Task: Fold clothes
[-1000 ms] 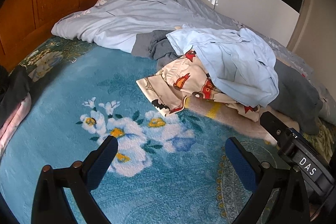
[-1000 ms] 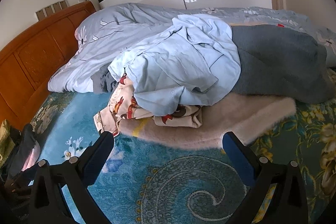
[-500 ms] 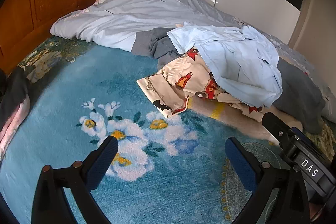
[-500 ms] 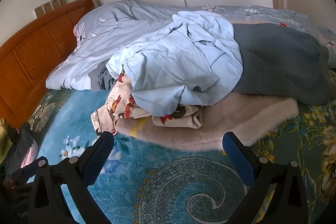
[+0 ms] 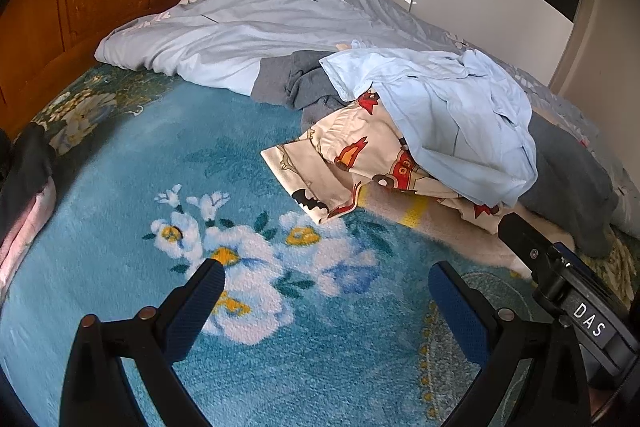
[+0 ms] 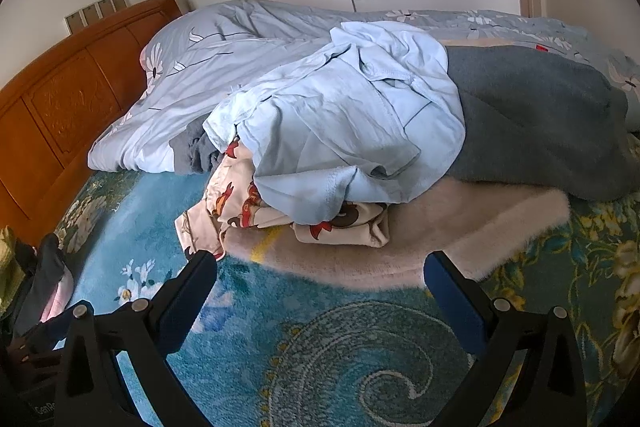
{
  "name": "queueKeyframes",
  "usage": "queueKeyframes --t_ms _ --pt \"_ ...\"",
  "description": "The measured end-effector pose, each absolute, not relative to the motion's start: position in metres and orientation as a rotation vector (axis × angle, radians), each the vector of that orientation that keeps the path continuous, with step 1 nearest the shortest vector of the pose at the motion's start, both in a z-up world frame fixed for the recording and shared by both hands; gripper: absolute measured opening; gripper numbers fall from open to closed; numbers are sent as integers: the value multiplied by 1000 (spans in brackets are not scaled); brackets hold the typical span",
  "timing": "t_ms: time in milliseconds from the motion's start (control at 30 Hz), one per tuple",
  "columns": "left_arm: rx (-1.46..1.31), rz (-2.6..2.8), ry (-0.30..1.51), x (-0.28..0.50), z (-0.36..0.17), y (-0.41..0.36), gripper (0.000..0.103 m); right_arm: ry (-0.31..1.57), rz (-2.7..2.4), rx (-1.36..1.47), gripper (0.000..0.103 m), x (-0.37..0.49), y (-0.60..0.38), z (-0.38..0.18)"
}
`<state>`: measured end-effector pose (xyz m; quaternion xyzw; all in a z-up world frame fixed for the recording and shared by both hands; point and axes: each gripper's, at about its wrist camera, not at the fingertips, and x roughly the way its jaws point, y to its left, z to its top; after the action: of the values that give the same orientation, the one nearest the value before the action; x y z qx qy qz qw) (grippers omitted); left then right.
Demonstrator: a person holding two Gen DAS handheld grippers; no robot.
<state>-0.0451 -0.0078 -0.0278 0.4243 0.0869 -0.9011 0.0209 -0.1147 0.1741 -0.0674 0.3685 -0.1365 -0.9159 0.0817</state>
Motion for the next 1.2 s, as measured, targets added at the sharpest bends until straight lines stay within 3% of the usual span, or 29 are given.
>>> queueKeyframes --t_ms 200,433,667,733,767,800,833,967,1100,1200 --pt "1363 -2826 322 -27 -27 -24 103 -716 -2646 1067 103 -131 214 -75" --pt "1405 -2881 522 3 -27 -45 103 -1018 -2516 1031 103 -156 254 -86" --pt "1356 -2902 254 32 -14 -52 103 -1159 -2411 1054 102 -202 274 -103" --pt "1340 -2904 207 40 -11 -58 103 -1196 -2430 1043 92 -212 282 -106" --pt "1331 -2904 193 44 -10 -62 103 -1206 -2456 1040 81 -216 287 -106" --pt "1326 -2901 187 47 -10 -64 103 -1202 -2481 1051 71 -221 290 -106" --pt "1321 -2898 181 50 -10 -67 103 -1187 -2511 1070 69 -226 292 -106" --pt "1338 -2879 160 57 -15 -73 103 -1003 -2670 1123 67 -242 286 -95" --pt "1358 -2857 135 64 -23 -79 103 -649 -2866 1200 64 -259 268 -79" --pt "1377 -2833 165 67 -30 -84 103 -418 -2933 1279 47 -273 256 -78"
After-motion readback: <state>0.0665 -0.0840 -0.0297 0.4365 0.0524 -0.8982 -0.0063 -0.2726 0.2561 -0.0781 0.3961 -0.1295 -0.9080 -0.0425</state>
